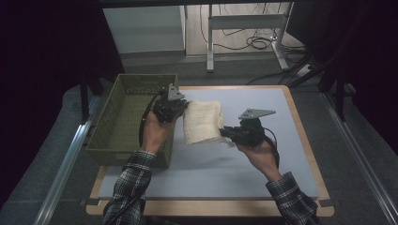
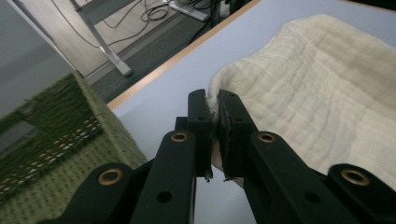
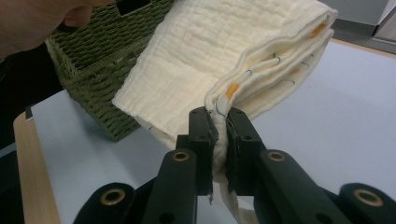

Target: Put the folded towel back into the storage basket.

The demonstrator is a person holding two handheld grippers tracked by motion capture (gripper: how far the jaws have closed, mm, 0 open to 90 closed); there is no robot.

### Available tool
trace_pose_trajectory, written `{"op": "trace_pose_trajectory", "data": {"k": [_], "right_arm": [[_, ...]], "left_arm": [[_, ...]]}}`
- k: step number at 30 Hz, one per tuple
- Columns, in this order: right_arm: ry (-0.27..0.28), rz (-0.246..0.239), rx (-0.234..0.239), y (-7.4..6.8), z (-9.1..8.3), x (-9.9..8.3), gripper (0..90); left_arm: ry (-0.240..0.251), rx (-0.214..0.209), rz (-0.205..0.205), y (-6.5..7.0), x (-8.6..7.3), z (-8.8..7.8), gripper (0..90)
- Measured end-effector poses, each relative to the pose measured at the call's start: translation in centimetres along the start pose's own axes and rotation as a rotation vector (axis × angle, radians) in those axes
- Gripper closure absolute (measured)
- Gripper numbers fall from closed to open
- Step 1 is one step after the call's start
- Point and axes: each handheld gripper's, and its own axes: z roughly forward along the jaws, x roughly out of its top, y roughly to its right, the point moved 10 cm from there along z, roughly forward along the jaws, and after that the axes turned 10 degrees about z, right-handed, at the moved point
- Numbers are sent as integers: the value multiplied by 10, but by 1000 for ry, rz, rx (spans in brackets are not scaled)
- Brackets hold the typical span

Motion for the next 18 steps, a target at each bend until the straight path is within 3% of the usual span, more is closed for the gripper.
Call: {"op": "trace_pose_trajectory", "data": {"k": [10, 18], "right_arm": [[13, 1, 12, -14, 15, 26, 819], [20, -5, 45, -30, 35, 46, 818]], "left_arm": [[-20, 72, 32, -30, 1, -16, 844], [-35, 118, 23, -55, -6, -27, 844]]}}
